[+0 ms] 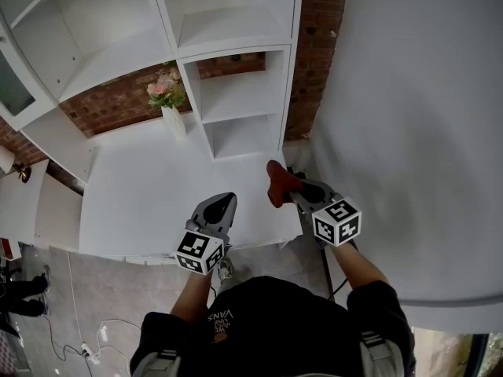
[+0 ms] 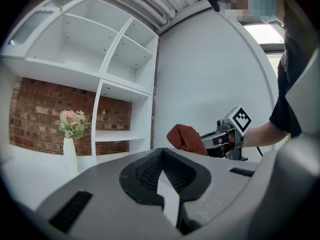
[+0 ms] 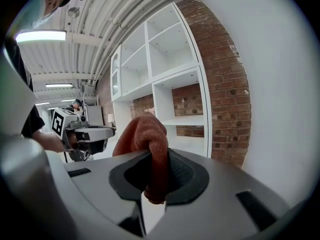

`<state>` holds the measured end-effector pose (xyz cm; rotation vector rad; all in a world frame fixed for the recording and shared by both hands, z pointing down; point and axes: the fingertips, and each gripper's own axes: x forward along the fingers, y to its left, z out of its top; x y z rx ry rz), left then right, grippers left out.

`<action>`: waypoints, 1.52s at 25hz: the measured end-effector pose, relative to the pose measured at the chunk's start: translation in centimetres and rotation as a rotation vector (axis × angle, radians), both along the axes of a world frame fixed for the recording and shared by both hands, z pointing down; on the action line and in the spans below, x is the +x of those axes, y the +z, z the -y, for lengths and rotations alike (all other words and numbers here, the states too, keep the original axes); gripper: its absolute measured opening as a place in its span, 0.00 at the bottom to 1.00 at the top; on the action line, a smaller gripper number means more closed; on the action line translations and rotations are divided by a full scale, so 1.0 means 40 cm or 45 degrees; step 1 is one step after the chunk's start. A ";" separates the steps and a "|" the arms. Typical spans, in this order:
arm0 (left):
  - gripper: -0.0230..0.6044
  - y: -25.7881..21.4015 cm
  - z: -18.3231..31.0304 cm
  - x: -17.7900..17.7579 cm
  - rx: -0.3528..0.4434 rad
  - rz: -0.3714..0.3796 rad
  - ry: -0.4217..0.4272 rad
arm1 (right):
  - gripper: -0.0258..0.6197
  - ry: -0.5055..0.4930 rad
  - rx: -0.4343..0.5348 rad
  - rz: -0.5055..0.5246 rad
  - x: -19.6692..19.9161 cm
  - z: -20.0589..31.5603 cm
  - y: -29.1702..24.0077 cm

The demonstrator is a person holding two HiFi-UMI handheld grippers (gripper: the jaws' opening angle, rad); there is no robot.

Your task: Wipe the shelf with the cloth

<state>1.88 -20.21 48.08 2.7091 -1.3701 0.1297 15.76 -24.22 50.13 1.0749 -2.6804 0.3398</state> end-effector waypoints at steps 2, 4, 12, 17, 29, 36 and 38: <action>0.05 0.012 -0.017 0.014 -0.012 0.004 -0.011 | 0.13 0.002 -0.021 0.019 0.014 -0.021 0.024; 0.05 0.022 -0.033 0.021 -0.022 0.009 -0.025 | 0.13 0.006 -0.048 0.031 0.026 -0.040 0.048; 0.05 0.074 -0.097 0.019 -0.074 0.004 -0.081 | 0.13 0.015 -0.078 0.037 0.040 -0.114 0.111; 0.05 0.084 -0.122 0.018 -0.085 0.005 -0.103 | 0.12 0.006 -0.108 0.040 0.037 -0.147 0.135; 0.05 0.083 -0.145 0.026 -0.084 0.016 -0.118 | 0.12 0.001 -0.159 0.043 0.032 -0.164 0.178; 0.05 0.086 -0.140 0.016 -0.089 0.014 -0.123 | 0.12 0.007 -0.167 0.050 0.023 -0.147 0.181; 0.05 0.086 -0.136 0.010 -0.090 0.014 -0.123 | 0.12 0.009 -0.167 0.053 0.018 -0.138 0.179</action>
